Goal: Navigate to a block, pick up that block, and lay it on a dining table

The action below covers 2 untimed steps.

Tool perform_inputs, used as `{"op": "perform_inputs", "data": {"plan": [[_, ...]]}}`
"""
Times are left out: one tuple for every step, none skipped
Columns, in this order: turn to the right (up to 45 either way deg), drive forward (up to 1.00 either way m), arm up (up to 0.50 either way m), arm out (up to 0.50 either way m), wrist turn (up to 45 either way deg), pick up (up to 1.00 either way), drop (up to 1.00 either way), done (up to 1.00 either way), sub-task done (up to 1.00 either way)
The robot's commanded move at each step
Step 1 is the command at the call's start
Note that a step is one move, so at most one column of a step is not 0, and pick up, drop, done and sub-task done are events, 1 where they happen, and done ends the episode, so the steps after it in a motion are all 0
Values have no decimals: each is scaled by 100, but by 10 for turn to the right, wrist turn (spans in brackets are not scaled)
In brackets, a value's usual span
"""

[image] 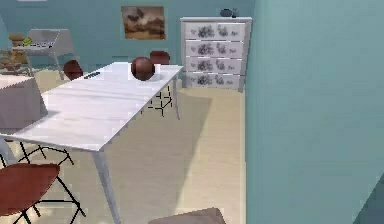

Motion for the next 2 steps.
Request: {"op": "perform_inputs", "data": {"plan": [[0, 100, 0, 0, 0, 0, 0, 0, 0], [30, 0, 0, 0, 0, 0, 0, 0, 0]]}}
